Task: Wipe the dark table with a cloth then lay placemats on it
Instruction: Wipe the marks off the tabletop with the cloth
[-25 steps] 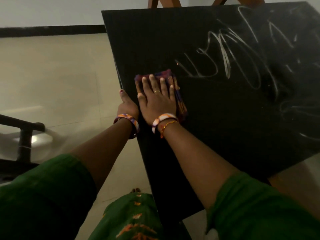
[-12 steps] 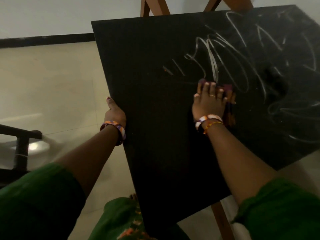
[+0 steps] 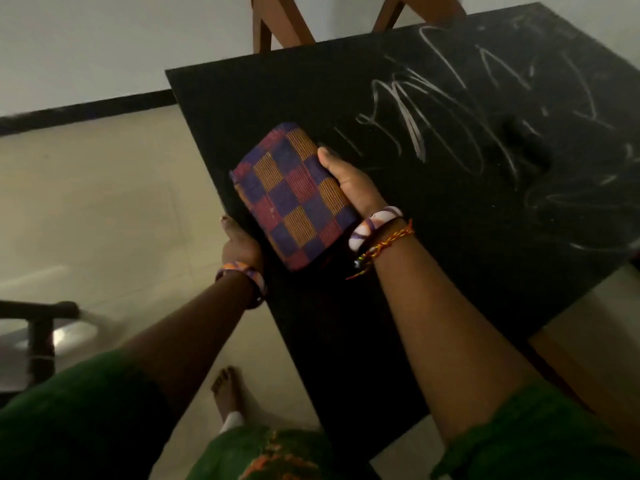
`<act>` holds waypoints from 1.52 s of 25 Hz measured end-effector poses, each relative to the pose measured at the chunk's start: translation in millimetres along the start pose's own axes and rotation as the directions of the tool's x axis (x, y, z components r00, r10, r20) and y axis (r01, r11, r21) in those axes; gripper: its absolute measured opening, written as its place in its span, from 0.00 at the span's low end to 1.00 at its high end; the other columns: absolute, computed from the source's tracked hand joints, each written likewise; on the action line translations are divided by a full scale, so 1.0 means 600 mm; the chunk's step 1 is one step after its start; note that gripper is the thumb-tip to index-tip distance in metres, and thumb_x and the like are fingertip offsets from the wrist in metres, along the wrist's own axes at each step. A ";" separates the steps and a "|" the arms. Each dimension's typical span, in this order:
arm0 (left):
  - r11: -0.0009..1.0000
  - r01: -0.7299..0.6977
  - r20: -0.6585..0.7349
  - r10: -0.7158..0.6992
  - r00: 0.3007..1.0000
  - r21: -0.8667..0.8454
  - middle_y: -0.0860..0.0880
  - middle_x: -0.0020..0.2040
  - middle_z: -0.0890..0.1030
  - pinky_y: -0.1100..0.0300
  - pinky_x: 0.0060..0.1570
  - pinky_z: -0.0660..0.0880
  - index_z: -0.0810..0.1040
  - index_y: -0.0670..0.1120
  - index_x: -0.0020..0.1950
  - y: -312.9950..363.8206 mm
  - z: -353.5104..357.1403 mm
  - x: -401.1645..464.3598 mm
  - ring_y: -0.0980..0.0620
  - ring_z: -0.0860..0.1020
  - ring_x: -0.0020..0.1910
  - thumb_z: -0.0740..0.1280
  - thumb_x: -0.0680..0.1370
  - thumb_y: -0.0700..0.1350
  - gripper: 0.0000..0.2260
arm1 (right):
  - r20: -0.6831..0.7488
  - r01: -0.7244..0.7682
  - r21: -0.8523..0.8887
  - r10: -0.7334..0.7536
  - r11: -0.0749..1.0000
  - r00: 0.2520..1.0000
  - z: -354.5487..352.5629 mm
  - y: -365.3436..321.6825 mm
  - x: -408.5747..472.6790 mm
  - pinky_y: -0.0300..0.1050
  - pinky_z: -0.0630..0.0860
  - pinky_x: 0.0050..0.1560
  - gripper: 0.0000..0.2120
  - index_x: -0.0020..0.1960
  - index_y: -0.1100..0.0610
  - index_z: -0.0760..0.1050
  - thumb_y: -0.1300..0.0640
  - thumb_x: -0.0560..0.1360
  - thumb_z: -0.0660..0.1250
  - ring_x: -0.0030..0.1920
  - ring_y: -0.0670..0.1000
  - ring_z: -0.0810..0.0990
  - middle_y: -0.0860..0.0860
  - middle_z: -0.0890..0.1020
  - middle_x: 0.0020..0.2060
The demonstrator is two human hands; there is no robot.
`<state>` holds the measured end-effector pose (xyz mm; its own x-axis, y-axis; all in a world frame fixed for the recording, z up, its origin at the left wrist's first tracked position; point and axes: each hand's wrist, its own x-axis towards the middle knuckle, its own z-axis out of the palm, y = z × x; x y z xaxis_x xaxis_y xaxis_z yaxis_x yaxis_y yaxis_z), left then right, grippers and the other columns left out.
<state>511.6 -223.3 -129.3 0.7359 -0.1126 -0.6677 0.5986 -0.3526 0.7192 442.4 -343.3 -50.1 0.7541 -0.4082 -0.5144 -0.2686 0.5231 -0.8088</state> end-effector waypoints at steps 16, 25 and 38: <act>0.968 0.200 0.164 -0.175 0.971 -0.152 0.49 0.69 0.67 0.55 0.64 0.67 0.61 0.45 0.74 0.195 -0.018 0.143 0.47 0.69 0.65 0.48 0.76 0.68 0.34 | 0.041 0.011 -0.997 -0.383 -0.079 0.923 0.053 0.082 0.095 0.51 0.40 0.73 0.27 0.77 0.47 0.51 0.41 0.80 0.47 0.77 0.51 0.44 0.47 0.49 0.77; 0.993 0.105 -0.034 -0.107 0.994 -0.048 0.46 0.50 0.75 0.59 0.47 0.67 0.70 0.42 0.65 0.201 -0.001 0.152 0.54 0.72 0.44 0.45 0.79 0.63 0.30 | -0.779 -0.703 -0.626 -0.322 0.338 0.539 -0.151 0.021 0.058 0.62 0.43 0.74 0.35 0.78 0.50 0.43 0.33 0.77 0.42 0.76 0.56 0.43 0.52 0.45 0.77; 0.991 0.123 -0.005 -0.124 0.992 -0.061 0.48 0.40 0.72 0.58 0.43 0.69 0.71 0.43 0.64 0.197 -0.005 0.151 0.54 0.71 0.39 0.45 0.79 0.64 0.30 | -0.630 -0.586 -0.771 -0.444 0.251 0.638 -0.068 0.004 0.165 0.61 0.41 0.73 0.34 0.78 0.50 0.46 0.35 0.77 0.46 0.77 0.56 0.43 0.51 0.47 0.77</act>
<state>650.0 -272.6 -104.1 0.6577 -0.0638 -0.7506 0.7027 -0.3069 0.6419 492.1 -413.1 -114.7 0.2228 -0.9636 -0.1480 -0.9710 -0.2059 -0.1213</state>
